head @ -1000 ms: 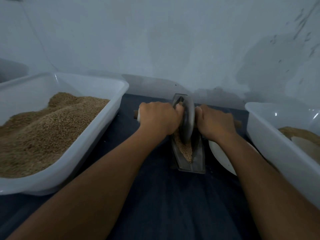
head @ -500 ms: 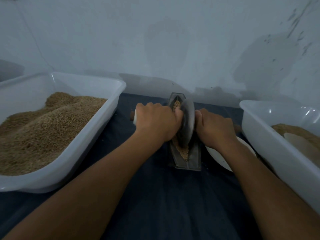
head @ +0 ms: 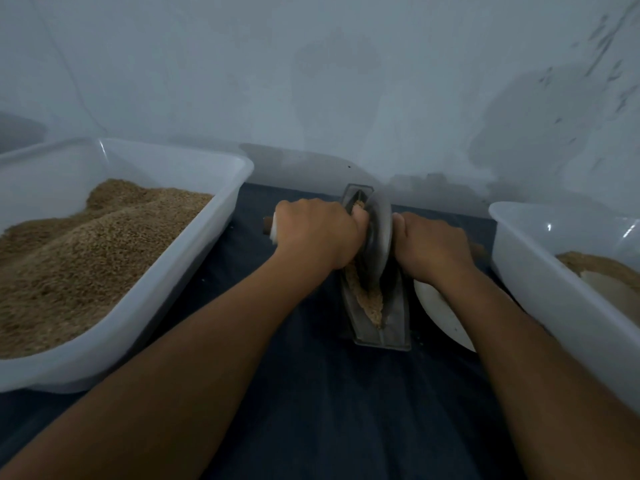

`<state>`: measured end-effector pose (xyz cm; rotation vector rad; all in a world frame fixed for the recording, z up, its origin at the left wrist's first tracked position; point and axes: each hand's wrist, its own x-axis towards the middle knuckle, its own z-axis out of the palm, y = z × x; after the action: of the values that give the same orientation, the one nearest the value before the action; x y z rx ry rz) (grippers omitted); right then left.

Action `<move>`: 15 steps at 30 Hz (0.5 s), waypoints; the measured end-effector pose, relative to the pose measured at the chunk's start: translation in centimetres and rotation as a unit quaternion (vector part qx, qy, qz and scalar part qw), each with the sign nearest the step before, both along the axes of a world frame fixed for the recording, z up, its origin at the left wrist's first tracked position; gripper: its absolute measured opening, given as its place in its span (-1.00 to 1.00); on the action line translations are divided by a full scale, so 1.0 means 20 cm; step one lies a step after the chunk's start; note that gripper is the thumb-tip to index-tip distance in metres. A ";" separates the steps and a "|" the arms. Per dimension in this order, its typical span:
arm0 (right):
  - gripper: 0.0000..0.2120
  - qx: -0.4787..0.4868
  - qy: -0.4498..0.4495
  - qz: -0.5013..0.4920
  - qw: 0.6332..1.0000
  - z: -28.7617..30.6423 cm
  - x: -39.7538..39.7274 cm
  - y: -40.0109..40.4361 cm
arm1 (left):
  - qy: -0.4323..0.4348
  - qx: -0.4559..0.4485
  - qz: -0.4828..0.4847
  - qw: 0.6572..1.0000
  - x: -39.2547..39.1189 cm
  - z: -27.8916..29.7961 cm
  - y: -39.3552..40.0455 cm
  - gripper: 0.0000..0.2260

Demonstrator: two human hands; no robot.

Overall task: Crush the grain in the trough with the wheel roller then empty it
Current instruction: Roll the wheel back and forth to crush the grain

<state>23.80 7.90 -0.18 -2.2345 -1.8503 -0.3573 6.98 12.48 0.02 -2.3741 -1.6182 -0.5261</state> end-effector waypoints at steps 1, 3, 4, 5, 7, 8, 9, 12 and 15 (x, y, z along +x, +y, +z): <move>-0.58 -0.005 0.002 0.001 1.000 0.00 0.00 0.01 | -0.001 -0.004 0.001 1.000 0.00 0.00 0.01 -0.38; -0.57 -0.012 0.006 0.000 1.000 0.01 0.01 0.03 | -0.006 -0.014 0.003 1.000 0.01 0.01 0.02 -0.39; -0.56 -0.014 0.005 0.000 1.000 0.01 0.01 0.05 | -0.010 -0.020 0.006 1.000 0.01 0.01 0.03 -0.40; -0.55 -0.013 0.001 0.002 1.000 0.02 0.01 0.06 | -0.016 -0.026 0.008 1.000 0.02 0.02 0.03 -0.41; -0.54 -0.010 -0.006 0.006 1.000 0.02 0.02 0.07 | -0.029 -0.037 0.011 0.999 0.02 0.03 0.05 -0.44; -0.54 -0.011 -0.005 0.008 1.000 0.02 0.02 0.08 | -0.035 -0.042 0.010 0.998 0.03 0.03 0.06 -0.45; -0.54 -0.014 -0.002 0.008 1.000 0.03 0.02 0.09 | -0.040 -0.045 0.009 0.998 0.03 0.04 0.07 -0.46; -0.55 -0.026 -0.002 0.005 1.000 0.04 0.03 0.12 | -0.049 -0.045 0.004 0.998 0.04 0.04 0.09 -0.47; -0.59 -0.033 -0.011 0.011 0.999 0.04 0.04 0.15 | -0.045 -0.046 0.001 0.998 0.05 0.05 0.10 -0.46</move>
<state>24.60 10.84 0.69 -2.2589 -1.9239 -0.3238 7.90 14.46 0.93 -2.4473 -1.7194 -0.5785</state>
